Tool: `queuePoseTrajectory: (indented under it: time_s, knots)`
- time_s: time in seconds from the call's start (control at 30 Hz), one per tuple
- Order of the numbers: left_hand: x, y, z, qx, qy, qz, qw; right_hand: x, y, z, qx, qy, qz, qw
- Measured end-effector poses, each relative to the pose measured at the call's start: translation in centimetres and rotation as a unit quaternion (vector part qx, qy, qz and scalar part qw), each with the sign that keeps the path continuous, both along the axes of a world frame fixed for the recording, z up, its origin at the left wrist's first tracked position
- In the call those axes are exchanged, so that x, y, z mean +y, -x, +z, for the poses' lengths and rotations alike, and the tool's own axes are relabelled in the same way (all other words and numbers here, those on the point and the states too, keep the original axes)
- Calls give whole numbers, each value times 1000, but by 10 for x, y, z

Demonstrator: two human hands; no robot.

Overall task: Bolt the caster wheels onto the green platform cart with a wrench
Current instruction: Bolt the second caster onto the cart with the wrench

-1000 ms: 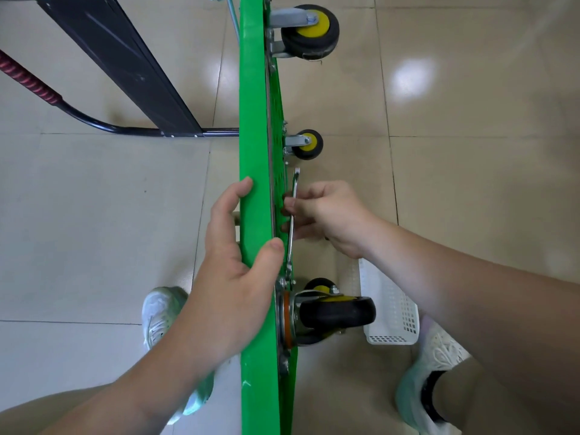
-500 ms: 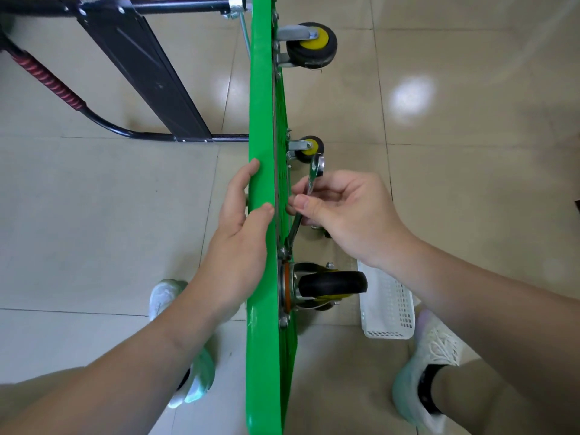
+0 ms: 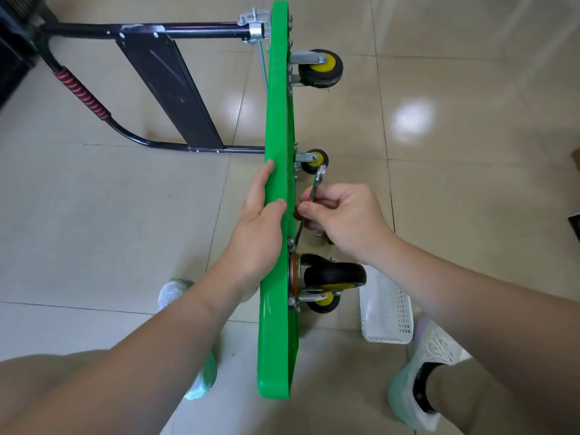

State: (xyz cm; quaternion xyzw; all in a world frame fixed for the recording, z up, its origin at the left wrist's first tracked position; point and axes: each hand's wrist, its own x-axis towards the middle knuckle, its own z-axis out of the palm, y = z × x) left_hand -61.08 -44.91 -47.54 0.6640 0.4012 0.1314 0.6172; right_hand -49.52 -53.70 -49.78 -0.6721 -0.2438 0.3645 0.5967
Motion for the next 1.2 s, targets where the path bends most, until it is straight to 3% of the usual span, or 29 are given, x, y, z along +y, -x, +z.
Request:
queuePoseTrajectory:
  time_s: [0.3, 0.6, 1.2]
  knots:
    - [-6, 3, 5, -8, -18, -17, 1000, 3, 11, 1, -13, 14, -28, 999]
    - [-11, 7, 6, 43, -74, -46, 995, 16, 8, 4, -160, 75, -7, 984]
    - [-13, 10, -6, 54, -116, -48, 991, 24, 0, -5, -155, 90, 0, 984]
